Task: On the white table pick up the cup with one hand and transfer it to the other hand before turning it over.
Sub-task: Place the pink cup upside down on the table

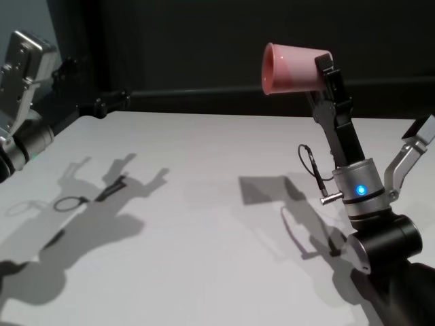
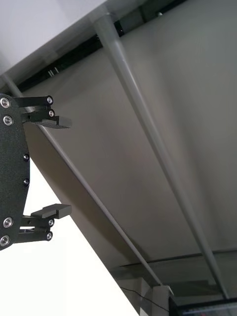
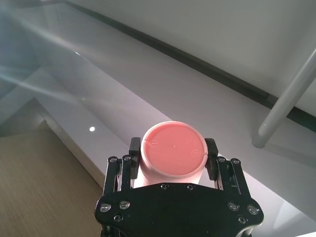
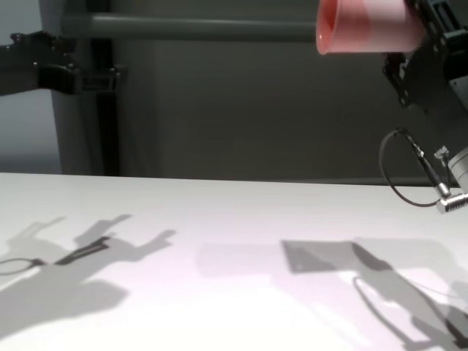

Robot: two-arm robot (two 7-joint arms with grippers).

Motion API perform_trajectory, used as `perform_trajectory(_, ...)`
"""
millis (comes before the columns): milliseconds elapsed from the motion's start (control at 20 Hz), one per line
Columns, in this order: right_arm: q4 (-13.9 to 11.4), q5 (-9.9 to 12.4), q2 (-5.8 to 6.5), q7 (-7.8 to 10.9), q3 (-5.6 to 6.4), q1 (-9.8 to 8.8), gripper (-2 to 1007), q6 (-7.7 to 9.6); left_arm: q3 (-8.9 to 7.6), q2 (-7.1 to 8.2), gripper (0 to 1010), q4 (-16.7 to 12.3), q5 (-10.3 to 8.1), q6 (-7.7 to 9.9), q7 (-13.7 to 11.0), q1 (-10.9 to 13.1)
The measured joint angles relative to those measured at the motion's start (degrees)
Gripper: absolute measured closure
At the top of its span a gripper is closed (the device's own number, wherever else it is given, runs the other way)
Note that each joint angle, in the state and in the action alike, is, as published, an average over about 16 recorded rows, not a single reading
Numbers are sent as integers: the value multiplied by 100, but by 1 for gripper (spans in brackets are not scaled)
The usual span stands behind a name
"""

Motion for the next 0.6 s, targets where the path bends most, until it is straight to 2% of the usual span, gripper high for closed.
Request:
perform_trajectory(150, 1, -1, -1, 1, 0, 1, 256, 1, -175, -58, 9, -169, -73, 183, 239, 250)
perform_trajectory(300, 2, -2, -2, 1, 0, 2, 256, 3, -343, -149, 9, -330, -147, 285, 457, 508)
perform_trajectory(600, 3, -4, -3, 1, 0, 4, 256, 5, -578, -355, 9, -550, -232, 207, 735, 957)
